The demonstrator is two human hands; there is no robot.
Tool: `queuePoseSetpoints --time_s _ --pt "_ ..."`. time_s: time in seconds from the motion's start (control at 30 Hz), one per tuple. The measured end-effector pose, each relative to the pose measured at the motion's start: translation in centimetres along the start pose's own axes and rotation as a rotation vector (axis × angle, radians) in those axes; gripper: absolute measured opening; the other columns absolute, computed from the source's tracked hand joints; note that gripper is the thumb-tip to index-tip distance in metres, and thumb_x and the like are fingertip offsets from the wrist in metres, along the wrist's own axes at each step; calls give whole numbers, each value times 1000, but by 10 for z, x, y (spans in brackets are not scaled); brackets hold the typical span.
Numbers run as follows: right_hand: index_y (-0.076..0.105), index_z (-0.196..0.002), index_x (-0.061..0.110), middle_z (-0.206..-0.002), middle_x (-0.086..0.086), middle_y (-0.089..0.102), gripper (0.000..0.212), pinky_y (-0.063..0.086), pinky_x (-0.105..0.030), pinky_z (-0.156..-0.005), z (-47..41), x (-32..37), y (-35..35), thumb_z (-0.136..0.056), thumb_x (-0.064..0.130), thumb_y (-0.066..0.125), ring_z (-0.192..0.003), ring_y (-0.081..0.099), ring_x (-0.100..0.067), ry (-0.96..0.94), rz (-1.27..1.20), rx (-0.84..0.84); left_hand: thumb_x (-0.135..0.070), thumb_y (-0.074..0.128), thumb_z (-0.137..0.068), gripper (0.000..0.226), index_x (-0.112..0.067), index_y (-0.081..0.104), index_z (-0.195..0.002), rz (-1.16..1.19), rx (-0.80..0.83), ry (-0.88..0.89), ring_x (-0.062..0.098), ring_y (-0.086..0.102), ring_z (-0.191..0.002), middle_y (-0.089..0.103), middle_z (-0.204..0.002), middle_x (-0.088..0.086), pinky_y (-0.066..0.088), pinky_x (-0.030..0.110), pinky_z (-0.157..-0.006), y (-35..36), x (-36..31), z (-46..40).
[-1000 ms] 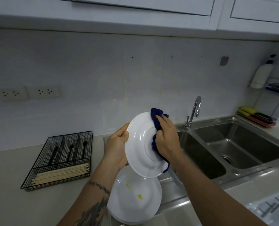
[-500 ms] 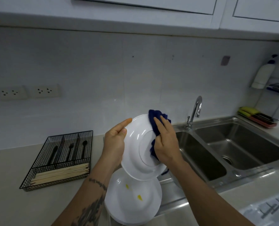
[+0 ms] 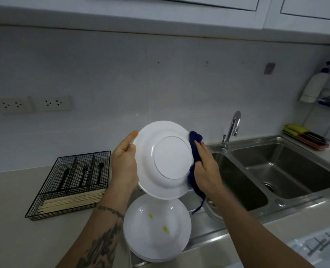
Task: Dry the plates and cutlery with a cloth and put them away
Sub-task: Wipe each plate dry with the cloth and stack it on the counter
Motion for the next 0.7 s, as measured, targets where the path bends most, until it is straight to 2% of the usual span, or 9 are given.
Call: queuePoseSetpoints --time_s 0.07,0.13,0.2,0.3,0.37,0.5,0.57,0.63,0.7 --pt "27 -151 26 -158 8 20 70 18 -32 -119 18 -6 0 -86 0 34 -141 19 -2 4 -54 -46 -1 45 -100 43 -34 71 -105 16 -2 6 15 66 -89 72 -111 -1 56 31 -84 -6 -2 -4" --pt "22 -152 28 -160 11 15 75 17 -29 -118 36 2 -1 -82 3 32 -144 13 -2 -59 -67 -118 -2 45 -100 44 -37 70 -110 39 7 -17 13 60 -68 72 -82 -4 55 26 -68 -5 1 -3" --pt "18 -153 29 -160 14 10 76 13 -29 -118 53 9 3 -83 3 33 -147 9 -6 -110 -34 -146 -3 44 -100 44 -36 69 -116 72 -4 -54 13 56 -61 66 -66 -4 54 25 -60 -3 8 1" --pt "23 -152 22 -161 11 7 74 7 -31 -120 74 24 20 -83 1 37 -148 4 -14 -229 97 -101 -2 44 -100 44 -30 66 -126 94 -13 -69 17 57 -66 71 -70 -2 53 25 -57 7 14 9" --pt "25 -152 16 -161 4 10 75 6 -39 -120 77 34 32 -80 -4 39 -149 2 -20 -327 176 -55 -2 43 -101 43 -30 65 -126 100 -17 -68 16 63 -71 75 -78 -6 56 24 -58 15 16 17" --pt "20 -152 19 -161 -2 11 77 8 -50 -117 52 43 36 -84 -4 46 -149 1 -26 -408 253 32 -1 43 -100 44 -30 65 -123 88 -61 -86 18 64 -73 72 -84 1 59 27 -60 17 21 29" --pt "21 -152 21 -161 -1 10 79 7 -50 -117 33 38 30 -82 -3 49 -149 0 -26 -390 266 54 -1 44 -98 46 -33 67 -120 39 -75 -85 22 57 -69 66 -78 8 58 31 -62 14 25 32" --pt "20 -152 24 -161 3 8 79 8 -51 -119 18 24 22 -81 -2 43 -148 -1 -26 -316 227 55 0 45 -97 46 -31 67 -124 4 -97 -58 17 47 -59 52 -71 9 51 24 -54 7 25 33" --pt "18 -152 27 -160 8 4 81 10 -49 -120 15 9 16 -82 -5 40 -148 -4 -23 -251 158 62 -1 46 -98 45 -30 66 -126 -39 -114 -28 13 43 -57 52 -72 5 47 20 -53 3 23 36"
Point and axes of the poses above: each hand's wrist, its own z-axis away from the middle knuckle, its own y-axis out of the palm, x = y × z, the point moved 10 cm from there along -z, towards the middle knuckle
